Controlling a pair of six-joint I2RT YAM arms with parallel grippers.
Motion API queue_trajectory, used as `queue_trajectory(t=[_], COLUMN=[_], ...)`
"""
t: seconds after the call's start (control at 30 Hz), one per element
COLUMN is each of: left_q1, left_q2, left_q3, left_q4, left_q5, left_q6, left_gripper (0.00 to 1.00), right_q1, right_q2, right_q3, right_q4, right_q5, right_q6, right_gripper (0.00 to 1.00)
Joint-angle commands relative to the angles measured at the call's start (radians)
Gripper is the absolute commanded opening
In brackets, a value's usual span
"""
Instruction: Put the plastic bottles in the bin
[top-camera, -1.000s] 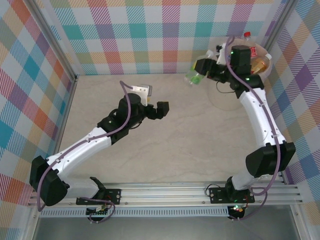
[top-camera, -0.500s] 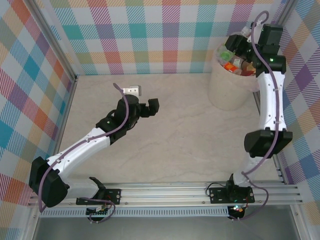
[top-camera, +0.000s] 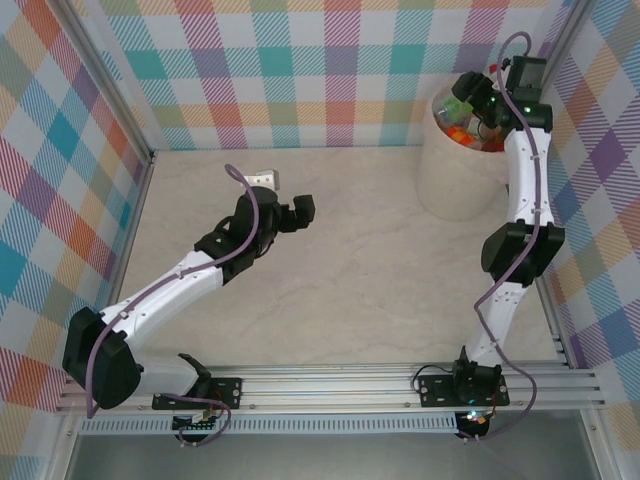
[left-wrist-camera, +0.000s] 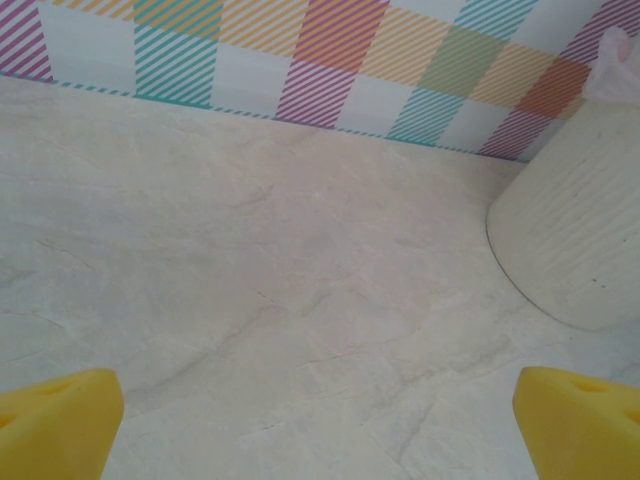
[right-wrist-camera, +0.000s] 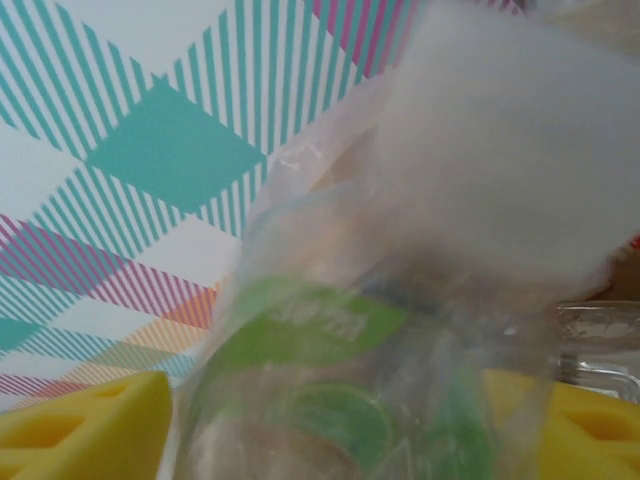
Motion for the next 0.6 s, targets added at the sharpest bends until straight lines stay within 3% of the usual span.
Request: queue_trajectory(t=[0.0,0.13,0.27,0.4,0.57], left_q1=[0.01,0.017,0.023,0.028,0.033], left_q2=[-0.001,0.003,0.017,0.037,0.064], left_q3=[0.008,0.003,0.007,0.013,0.023], left_q4=[-0.024,-0.021,-0.021,-0.023,-0.027], left_q5=[0.004,0.003,0.009,0.015,0.028], left_q6=[-0.018,-0.024,-0.03,-0.037,-0.046], left_gripper=[1.0,1.0,1.0,1.0,1.0], right_q1=[0.003,0.003,0.003,0.002,0.003], right_q2=[-0.045,-0.153,-0.22,-0.194,0.034], right_q3=[0.012,-0.08,-0.126,-0.101,0.195], right_q4=[-0.047,-0.068,-0.063,0.017,-0.092], right_q5=[0.066,0.171,0.189,0.026,-0.129], right_q6=[-0.04,-0.096,-0.126,-0.149,-0.091], right_gripper=[0.86,0.9,0.91,0.93,0.93])
